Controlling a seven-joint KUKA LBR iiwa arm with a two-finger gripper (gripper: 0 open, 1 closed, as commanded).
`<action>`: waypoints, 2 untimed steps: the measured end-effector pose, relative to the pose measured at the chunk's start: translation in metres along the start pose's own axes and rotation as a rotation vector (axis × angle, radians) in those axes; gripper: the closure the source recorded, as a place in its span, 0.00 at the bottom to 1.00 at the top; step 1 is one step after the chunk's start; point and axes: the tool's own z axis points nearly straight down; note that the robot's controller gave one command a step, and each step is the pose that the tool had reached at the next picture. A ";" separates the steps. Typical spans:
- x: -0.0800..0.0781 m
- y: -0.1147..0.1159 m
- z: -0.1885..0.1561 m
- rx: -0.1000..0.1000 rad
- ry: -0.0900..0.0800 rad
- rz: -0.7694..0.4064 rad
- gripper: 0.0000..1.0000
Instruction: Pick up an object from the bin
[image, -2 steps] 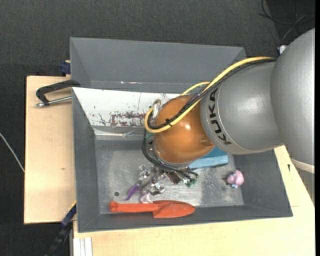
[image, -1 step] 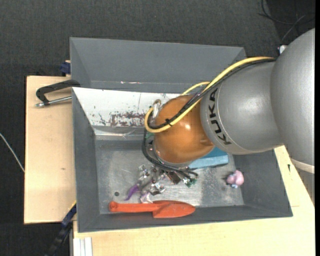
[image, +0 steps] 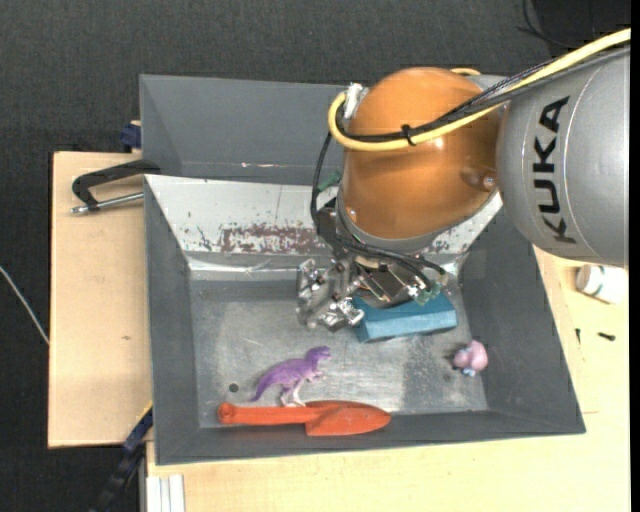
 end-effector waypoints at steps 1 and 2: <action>0.001 0.000 0.001 -0.001 0.003 0.000 1.00; -0.033 -0.006 0.120 -0.005 0.009 -0.058 0.00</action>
Offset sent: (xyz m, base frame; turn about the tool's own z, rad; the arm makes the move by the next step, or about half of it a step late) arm 0.0318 0.0145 -0.1179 -0.0588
